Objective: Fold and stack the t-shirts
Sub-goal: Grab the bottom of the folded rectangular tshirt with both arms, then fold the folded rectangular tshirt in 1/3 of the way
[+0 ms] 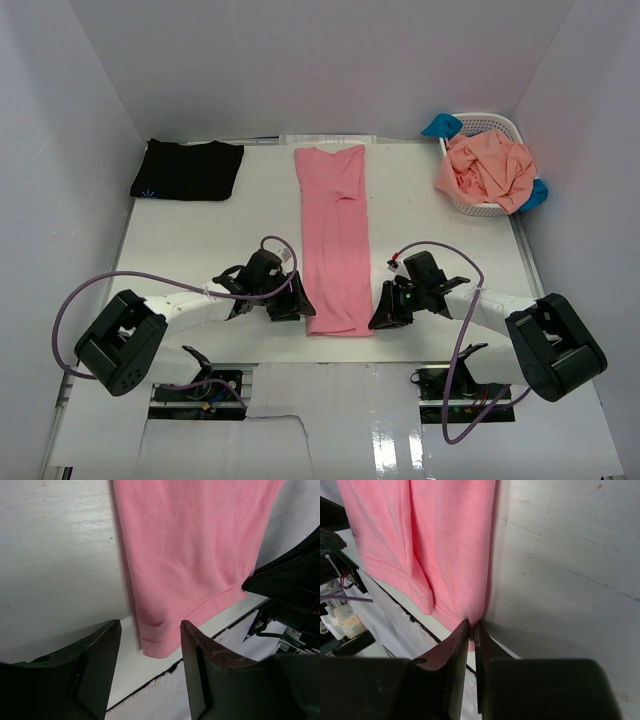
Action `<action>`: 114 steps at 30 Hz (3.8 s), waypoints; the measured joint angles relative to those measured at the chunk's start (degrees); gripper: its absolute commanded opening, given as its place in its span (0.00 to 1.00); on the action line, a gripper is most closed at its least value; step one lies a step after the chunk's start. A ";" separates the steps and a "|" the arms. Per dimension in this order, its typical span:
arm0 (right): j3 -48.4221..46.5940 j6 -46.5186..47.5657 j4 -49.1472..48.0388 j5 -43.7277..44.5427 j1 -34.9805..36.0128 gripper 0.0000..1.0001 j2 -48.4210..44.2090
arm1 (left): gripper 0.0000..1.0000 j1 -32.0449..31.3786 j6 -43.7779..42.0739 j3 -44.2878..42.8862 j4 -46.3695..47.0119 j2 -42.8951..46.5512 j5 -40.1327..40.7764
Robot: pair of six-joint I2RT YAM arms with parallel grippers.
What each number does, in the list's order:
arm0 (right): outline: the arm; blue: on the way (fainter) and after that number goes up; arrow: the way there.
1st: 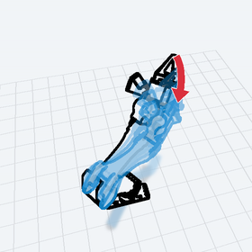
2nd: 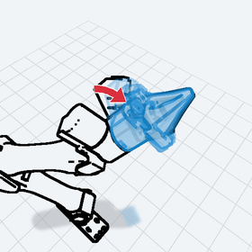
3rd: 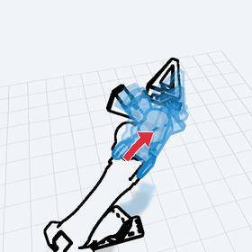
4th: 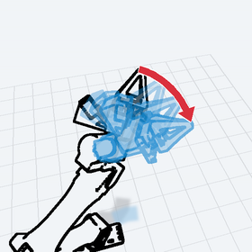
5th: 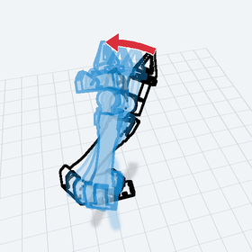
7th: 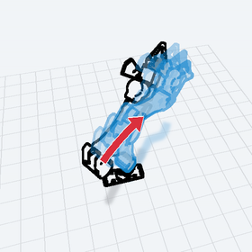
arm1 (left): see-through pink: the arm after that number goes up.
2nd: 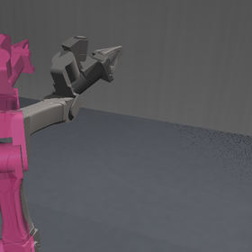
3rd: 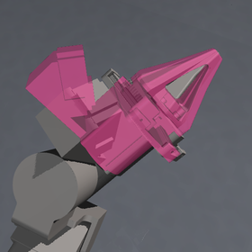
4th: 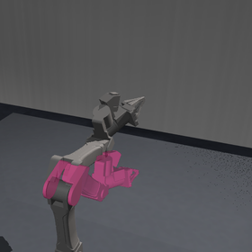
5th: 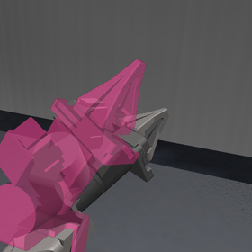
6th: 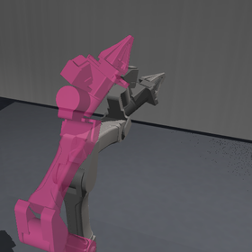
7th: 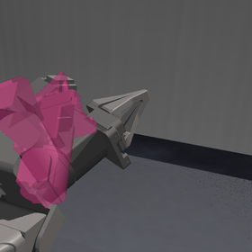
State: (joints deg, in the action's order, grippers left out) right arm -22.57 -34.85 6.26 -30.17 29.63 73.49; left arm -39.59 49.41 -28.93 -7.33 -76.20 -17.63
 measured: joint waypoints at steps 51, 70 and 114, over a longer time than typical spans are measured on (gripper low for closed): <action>-7.67 2.23 9.94 -0.24 0.07 0.08 -3.50 | 0.00 -2.99 0.81 -3.50 -6.51 -2.84 -2.78; -23.63 7.06 14.32 -4.68 -4.59 0.08 5.03 | 0.00 9.40 -1.09 -15.67 -16.98 -3.78 -7.37; -53.86 15.87 21.40 -3.48 -11.82 0.08 31.26 | 0.00 17.31 -9.92 -50.18 -22.67 -31.26 -4.81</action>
State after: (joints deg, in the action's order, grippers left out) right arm -76.42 -18.98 27.66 -33.65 17.80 104.75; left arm -22.28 39.48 -79.11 -30.00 -107.46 -22.44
